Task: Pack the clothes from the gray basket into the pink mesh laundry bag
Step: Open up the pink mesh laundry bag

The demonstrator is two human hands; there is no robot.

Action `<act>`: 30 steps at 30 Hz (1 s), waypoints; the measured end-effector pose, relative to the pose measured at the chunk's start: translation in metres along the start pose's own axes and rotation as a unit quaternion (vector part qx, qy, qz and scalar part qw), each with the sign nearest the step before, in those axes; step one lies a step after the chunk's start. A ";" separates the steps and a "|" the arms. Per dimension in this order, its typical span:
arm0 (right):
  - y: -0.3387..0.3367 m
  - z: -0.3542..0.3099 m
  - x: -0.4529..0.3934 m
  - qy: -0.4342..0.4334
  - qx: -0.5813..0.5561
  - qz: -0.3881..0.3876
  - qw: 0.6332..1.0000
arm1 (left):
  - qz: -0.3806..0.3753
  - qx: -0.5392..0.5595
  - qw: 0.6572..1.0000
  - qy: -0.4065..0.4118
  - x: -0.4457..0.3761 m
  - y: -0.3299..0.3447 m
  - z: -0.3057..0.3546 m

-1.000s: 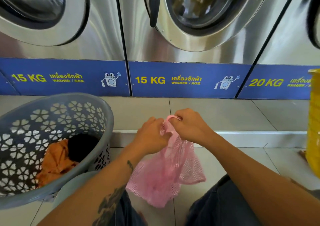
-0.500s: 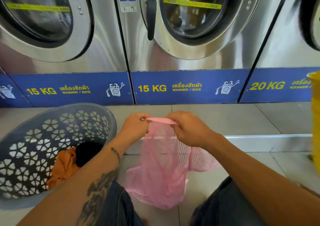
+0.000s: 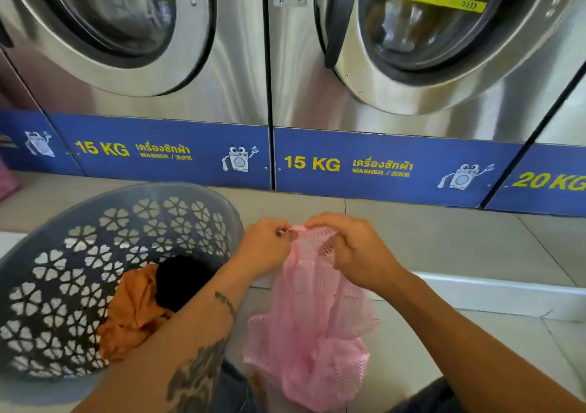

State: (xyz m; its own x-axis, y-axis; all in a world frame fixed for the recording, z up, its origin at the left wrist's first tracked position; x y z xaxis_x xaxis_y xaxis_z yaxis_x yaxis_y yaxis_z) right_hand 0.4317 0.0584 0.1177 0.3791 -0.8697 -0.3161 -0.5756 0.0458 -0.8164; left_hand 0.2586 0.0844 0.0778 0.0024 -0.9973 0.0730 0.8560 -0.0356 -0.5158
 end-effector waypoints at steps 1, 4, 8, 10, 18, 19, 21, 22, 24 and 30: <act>0.000 -0.001 -0.002 0.009 -0.013 0.000 1.000 | 0.012 0.002 1.000 0.002 -0.005 0.000 0.000; 0.006 -0.004 0.003 -0.001 0.012 -0.050 0.999 | 0.034 -0.033 0.999 0.006 -0.015 -0.003 -0.003; 0.017 -0.002 0.018 -0.009 0.131 -0.128 0.983 | 0.023 -0.011 1.000 -0.012 -0.018 -0.002 -0.007; 0.023 0.000 0.021 0.004 0.180 -0.133 0.975 | 0.008 0.015 1.000 -0.017 -0.017 0.000 -0.005; 0.029 0.006 0.014 0.001 0.188 -0.021 0.982 | -0.016 0.139 0.990 -0.002 0.012 -0.055 0.007; 0.027 0.007 0.012 0.005 0.177 0.002 0.984 | -0.002 0.157 0.988 -0.005 0.014 -0.071 0.002; 0.022 0.011 0.008 0.022 0.149 0.029 0.988 | 0.036 0.154 0.987 -0.012 0.013 -0.104 -0.014; 0.019 0.014 0.005 0.037 0.129 0.034 0.990 | 0.051 0.141 0.988 -0.024 0.012 -0.120 -0.026; 0.018 0.021 -0.001 0.067 0.084 0.026 0.994 | 0.075 0.129 0.986 -0.073 0.011 -0.145 -0.057; 0.033 0.024 -0.008 0.092 0.005 -0.012 0.996 | 0.043 -0.040 0.983 -0.176 -0.011 -0.169 -0.169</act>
State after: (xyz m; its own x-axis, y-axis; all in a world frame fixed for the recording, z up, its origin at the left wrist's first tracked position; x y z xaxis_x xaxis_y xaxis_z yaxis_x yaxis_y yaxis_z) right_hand 0.4272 0.0786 0.0815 0.2527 -0.9458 -0.2040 -0.5600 0.0290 -0.8280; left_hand 0.0268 0.0911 0.0201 0.2634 -0.9134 0.3103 0.8020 0.0286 -0.5966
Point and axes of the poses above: each hand's wrist, its own x-axis away from the middle knuckle, its own y-axis out of the palm, z = x × y, the point moved 4 cm from there along -x, towards the middle knuckle, and after that the axes turned 10 degrees about x, right-handed, at the moved point
